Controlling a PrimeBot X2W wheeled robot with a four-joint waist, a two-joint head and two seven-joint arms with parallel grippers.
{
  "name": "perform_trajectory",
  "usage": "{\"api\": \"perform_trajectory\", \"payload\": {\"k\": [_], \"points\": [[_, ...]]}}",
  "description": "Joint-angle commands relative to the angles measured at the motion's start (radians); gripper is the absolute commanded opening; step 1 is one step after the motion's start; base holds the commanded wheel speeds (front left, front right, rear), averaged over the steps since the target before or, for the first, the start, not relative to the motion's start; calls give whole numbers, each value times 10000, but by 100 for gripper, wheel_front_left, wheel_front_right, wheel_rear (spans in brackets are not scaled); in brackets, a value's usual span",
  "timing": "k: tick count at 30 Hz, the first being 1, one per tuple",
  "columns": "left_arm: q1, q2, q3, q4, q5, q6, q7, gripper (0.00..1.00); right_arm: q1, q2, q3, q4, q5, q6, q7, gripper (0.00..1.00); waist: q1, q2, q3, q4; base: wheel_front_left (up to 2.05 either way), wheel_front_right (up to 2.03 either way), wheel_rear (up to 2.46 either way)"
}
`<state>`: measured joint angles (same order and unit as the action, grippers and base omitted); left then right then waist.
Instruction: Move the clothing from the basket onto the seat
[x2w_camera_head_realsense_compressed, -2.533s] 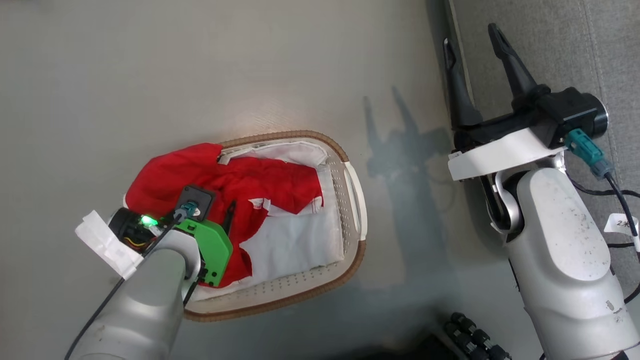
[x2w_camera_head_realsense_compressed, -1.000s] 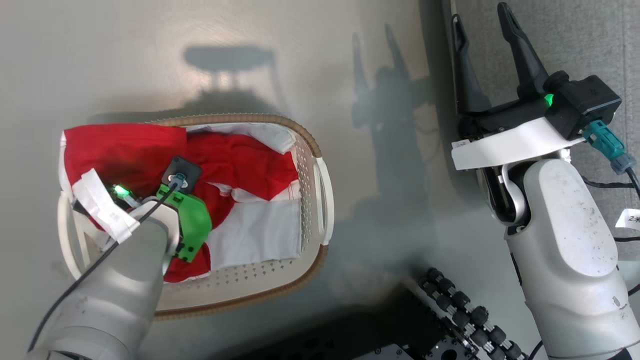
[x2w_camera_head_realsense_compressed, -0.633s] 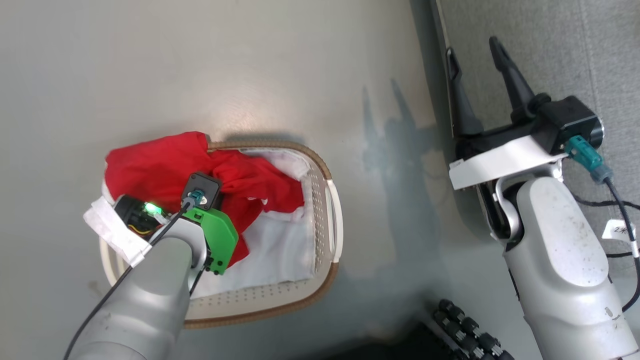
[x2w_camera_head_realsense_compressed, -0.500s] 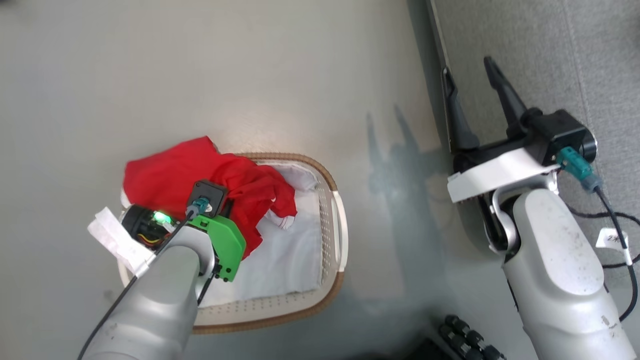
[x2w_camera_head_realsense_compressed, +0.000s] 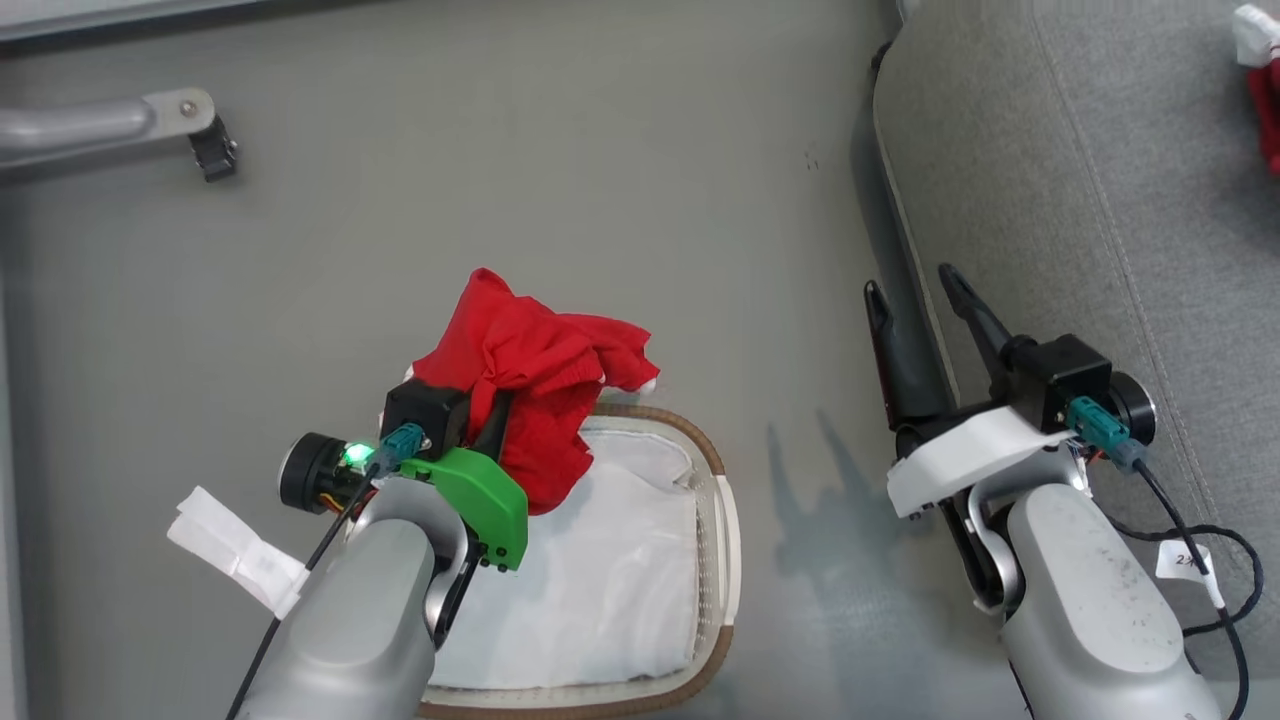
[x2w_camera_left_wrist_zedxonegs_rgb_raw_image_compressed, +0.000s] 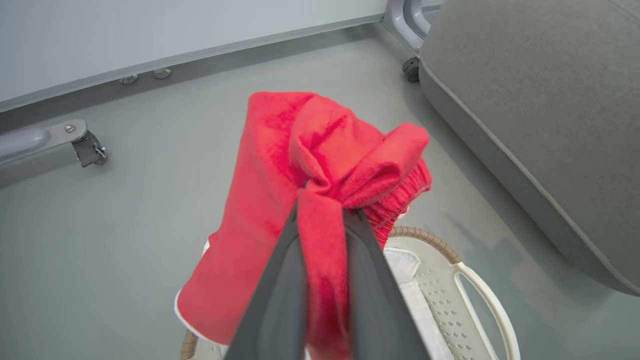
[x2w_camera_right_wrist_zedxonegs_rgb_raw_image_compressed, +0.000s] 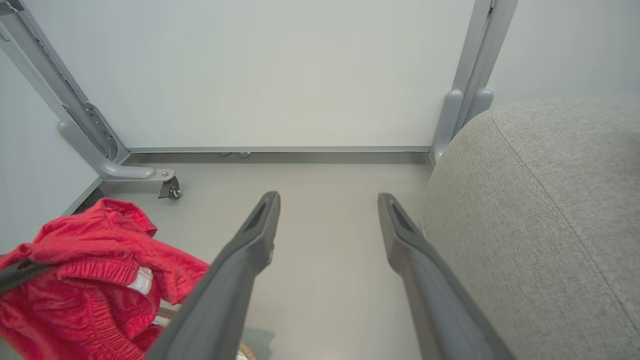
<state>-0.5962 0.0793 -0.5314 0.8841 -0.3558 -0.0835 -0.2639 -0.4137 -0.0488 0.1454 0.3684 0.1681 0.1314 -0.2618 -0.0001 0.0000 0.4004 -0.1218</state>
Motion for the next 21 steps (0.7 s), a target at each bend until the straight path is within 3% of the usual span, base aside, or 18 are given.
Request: {"api": "perform_trajectory", "payload": {"k": [1,12,21], "points": [[225,-1,118,-179,104,60,-4,0,248,-47,58,55,62,-14,-47,100,1,0,-1038,574,0,0,0],[906,-176,1178,-2538,260,30,-5,0,1093,-45,258,471,107,-14,-47,100,1,0,-2511,898,0,0,0],[831,-246,1482,-4618,228,-63,-6,0,1647,-47,315,608,233,-14,-47,100,1,0,-3272,989,0,0,0]]}}
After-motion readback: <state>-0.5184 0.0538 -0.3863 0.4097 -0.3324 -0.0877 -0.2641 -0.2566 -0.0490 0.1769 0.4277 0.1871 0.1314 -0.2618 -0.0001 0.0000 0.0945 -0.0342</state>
